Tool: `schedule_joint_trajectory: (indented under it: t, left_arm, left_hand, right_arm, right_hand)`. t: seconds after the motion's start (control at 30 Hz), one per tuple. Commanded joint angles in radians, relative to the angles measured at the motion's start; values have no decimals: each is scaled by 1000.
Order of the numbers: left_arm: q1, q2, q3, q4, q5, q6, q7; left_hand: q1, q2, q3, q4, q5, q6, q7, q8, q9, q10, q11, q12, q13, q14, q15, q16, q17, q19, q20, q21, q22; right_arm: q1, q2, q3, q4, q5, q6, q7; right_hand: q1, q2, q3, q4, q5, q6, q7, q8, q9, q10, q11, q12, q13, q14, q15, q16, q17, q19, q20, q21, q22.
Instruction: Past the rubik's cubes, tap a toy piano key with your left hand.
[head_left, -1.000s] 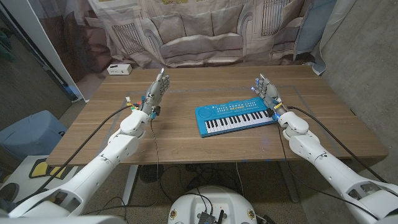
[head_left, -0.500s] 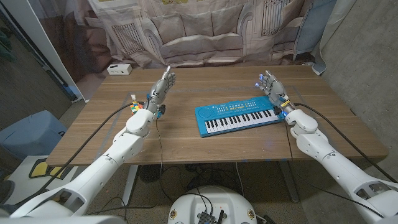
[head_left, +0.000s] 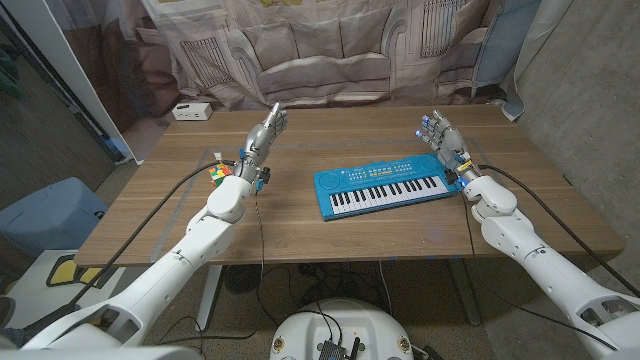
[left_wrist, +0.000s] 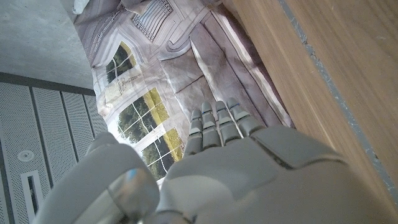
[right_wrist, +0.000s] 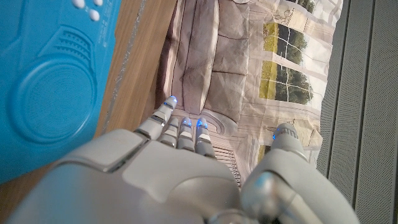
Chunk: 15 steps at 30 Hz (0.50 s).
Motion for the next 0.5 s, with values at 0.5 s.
schedule_joint_trajectory:
  t: [0.5]
  left_arm:
    - [42, 41, -4, -84, 157, -68, 30]
  left_hand:
    - [23, 2, -1, -7, -9, 46, -9, 6, 6, 35, -8, 10, 1, 41, -9, 4, 4, 29, 19, -1, 3]
  right_arm:
    - [-61, 15, 6, -89, -22, 24, -74]
  right_hand:
    - [4, -1, -3, 2, 1, 13, -1, 6, 2, 14, 0, -3, 5, 12, -1, 0, 1, 19, 0, 1, 3]
